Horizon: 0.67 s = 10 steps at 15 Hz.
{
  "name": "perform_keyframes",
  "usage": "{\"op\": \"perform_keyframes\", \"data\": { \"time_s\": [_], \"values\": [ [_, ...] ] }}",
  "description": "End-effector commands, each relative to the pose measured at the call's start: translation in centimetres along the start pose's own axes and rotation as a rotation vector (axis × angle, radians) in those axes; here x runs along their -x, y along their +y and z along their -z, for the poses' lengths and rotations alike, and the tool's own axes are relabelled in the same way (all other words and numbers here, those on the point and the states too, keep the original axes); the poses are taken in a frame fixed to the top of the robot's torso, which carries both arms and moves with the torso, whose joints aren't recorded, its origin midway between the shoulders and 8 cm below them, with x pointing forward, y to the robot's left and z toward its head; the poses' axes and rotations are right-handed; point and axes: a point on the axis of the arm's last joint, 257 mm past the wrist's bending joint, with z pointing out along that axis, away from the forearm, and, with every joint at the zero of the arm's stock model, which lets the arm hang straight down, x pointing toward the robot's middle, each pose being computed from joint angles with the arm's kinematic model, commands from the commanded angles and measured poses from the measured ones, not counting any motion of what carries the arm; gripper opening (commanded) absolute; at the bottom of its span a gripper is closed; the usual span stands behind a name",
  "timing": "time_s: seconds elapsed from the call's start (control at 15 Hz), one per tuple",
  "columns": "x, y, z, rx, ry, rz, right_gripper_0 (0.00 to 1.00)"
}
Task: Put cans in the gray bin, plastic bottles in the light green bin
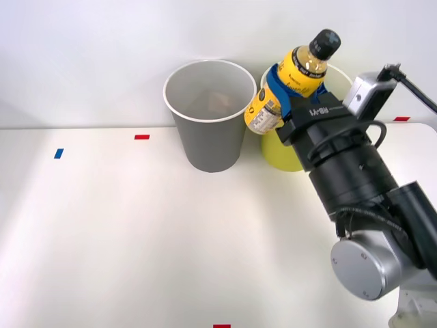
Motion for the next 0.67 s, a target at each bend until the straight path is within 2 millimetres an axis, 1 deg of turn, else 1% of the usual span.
{"op": "perform_keyframes", "data": {
  "time_s": [0.07,0.2,0.27,0.47,0.67],
  "values": [
    [2.4,-2.5,-2.5,-0.035,0.017,0.011,0.00],
    [2.9,-3.5,-3.7,-0.044,0.031,-0.010,0.00],
    [2.8,-4.1,-4.6,-0.044,0.032,-0.027,0.00],
    [2.3,-6.4,-7.1,-0.076,0.037,0.002,0.00],
    [1.6,-8.6,-9.1,-0.107,0.056,0.026,0.00]
  ]
}}
